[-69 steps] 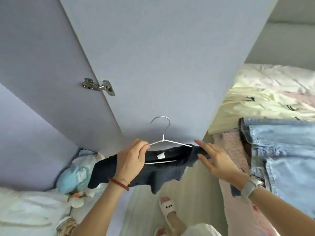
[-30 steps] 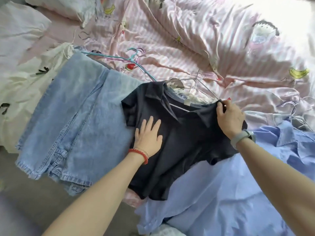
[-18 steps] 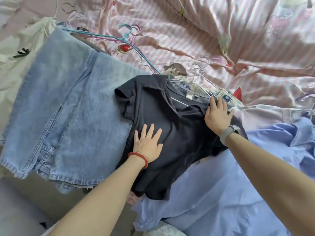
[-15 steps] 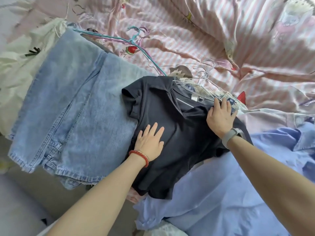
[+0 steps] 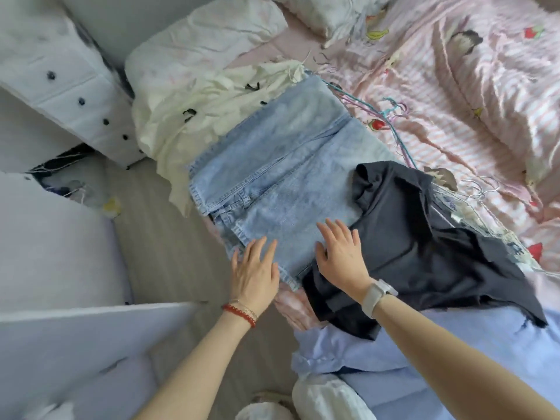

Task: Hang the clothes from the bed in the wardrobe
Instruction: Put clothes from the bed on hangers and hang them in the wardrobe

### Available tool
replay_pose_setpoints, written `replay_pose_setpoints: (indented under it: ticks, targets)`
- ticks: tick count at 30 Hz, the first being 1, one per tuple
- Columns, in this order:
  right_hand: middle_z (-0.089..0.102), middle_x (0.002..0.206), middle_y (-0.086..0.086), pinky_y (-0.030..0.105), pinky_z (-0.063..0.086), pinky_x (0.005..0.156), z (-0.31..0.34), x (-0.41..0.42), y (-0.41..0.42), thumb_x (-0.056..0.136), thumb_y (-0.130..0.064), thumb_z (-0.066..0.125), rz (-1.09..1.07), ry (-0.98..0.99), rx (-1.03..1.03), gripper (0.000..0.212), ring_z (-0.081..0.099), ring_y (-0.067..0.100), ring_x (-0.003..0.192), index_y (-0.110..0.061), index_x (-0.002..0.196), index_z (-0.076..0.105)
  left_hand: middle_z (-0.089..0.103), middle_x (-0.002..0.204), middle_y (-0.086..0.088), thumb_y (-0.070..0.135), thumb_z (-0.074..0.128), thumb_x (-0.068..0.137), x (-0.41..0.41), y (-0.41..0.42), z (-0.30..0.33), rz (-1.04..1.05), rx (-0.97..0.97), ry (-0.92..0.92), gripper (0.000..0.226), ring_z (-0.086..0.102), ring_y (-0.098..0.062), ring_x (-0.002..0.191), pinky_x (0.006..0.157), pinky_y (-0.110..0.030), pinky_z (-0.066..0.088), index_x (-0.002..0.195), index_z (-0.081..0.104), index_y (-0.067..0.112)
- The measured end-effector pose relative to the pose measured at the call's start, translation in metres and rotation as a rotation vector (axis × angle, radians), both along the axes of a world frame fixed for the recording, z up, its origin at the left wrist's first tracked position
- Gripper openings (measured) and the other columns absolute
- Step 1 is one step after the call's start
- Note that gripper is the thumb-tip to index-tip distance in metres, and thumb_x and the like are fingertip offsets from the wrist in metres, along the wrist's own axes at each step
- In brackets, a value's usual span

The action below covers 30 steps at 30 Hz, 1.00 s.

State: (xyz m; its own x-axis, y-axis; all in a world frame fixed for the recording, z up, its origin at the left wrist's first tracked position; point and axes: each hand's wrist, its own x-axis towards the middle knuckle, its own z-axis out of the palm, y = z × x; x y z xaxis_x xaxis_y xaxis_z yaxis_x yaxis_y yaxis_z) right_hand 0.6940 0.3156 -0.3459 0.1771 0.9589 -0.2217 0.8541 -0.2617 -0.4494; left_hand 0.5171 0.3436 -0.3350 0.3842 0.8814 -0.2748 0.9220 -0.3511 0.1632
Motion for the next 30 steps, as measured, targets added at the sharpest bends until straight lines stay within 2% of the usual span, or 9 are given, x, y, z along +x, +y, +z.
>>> replay_pose_setpoints:
  ticks: [4,9,12,15,17,18,22,25,30]
  targets:
    - [0.032,0.145,0.002,0.044,0.013,0.112,0.031,-0.113,0.000,0.095,-0.027,0.035,0.309,0.045,0.032,0.043,0.019,0.020,0.137,-0.020,0.137,0.034,0.034,0.146,0.003,0.027,0.039,0.094,-0.120,-0.049,0.029,0.359,0.090,-0.013,0.045,0.029,-0.015,0.135,0.110,-0.040,0.021,0.138,0.037,0.022]
    - [0.041,0.139,0.001,0.037,0.017,0.110,0.066,-0.270,-0.025,0.093,-0.028,0.038,0.722,0.049,0.153,0.041,0.025,0.018,0.135,-0.019,0.134,0.041,0.037,0.143,0.005,0.026,0.037,0.094,-0.268,-0.135,0.061,0.706,0.186,0.034,0.043,0.029,-0.010,0.134,0.110,-0.039,0.020,0.138,0.037,0.022]
    - [0.038,0.143,0.000,0.035,0.015,0.111,0.084,-0.363,-0.054,0.094,-0.030,0.038,0.919,0.101,0.195,0.043,0.024,0.016,0.136,-0.023,0.136,0.039,0.043,0.139,-0.001,0.023,0.039,0.093,-0.345,-0.193,0.082,0.906,0.300,0.046,0.042,0.035,-0.014,0.132,0.108,-0.040,0.024,0.135,0.042,0.018]
    - [0.031,0.147,-0.005,0.038,0.009,0.114,0.100,-0.447,-0.088,0.095,-0.029,0.037,1.084,0.161,0.187,0.043,0.016,0.013,0.139,-0.025,0.138,0.036,0.058,0.124,-0.013,0.012,0.051,0.085,-0.407,-0.251,0.112,1.104,0.508,0.000,0.036,0.052,-0.026,0.119,0.100,-0.047,0.038,0.120,0.059,0.006]
    - [0.033,0.146,-0.005,0.037,0.010,0.113,0.112,-0.497,-0.111,0.095,-0.028,0.037,1.193,0.190,0.216,0.042,0.018,0.013,0.139,-0.024,0.137,0.037,0.064,0.113,-0.017,0.007,0.059,0.076,-0.442,-0.292,0.130,1.191,0.655,0.046,0.033,0.060,-0.032,0.107,0.089,-0.051,0.047,0.109,0.065,0.002]
    - [0.035,0.145,-0.004,0.037,0.012,0.113,0.118,-0.520,-0.123,0.095,-0.027,0.038,1.248,0.205,0.237,0.042,0.020,0.014,0.138,-0.023,0.136,0.038,0.065,0.112,-0.017,0.008,0.059,0.075,-0.457,-0.312,0.139,1.251,0.677,0.072,0.034,0.061,-0.032,0.105,0.088,-0.051,0.048,0.108,0.066,0.002]
    - [0.047,0.136,0.003,0.034,0.024,0.108,0.145,-0.603,-0.168,0.092,-0.020,0.045,1.435,0.308,0.323,0.038,0.035,0.020,0.131,-0.017,0.130,0.048,0.060,0.121,-0.013,0.017,0.049,0.080,-0.505,-0.385,0.170,1.486,0.736,0.165,0.039,0.055,-0.028,0.116,0.098,-0.047,0.041,0.116,0.062,0.006]
    - [0.052,0.131,0.005,0.033,0.030,0.105,0.168,-0.662,-0.203,0.091,-0.015,0.047,1.569,0.402,0.341,0.036,0.043,0.023,0.125,-0.014,0.127,0.051,0.056,0.126,-0.012,0.014,0.051,0.087,-0.536,-0.430,0.193,1.602,0.793,0.233,0.035,0.051,-0.028,0.120,0.100,-0.047,0.038,0.120,0.058,0.007]
    - [0.055,0.126,0.009,0.034,0.034,0.099,0.216,-0.760,-0.250,0.091,-0.010,0.047,1.733,0.641,0.360,0.034,0.049,0.027,0.117,-0.009,0.125,0.052,0.060,0.119,-0.012,0.020,0.048,0.082,-0.580,-0.477,0.236,1.713,0.929,0.462,0.039,0.055,-0.031,0.111,0.089,-0.048,0.041,0.116,0.061,0.008]
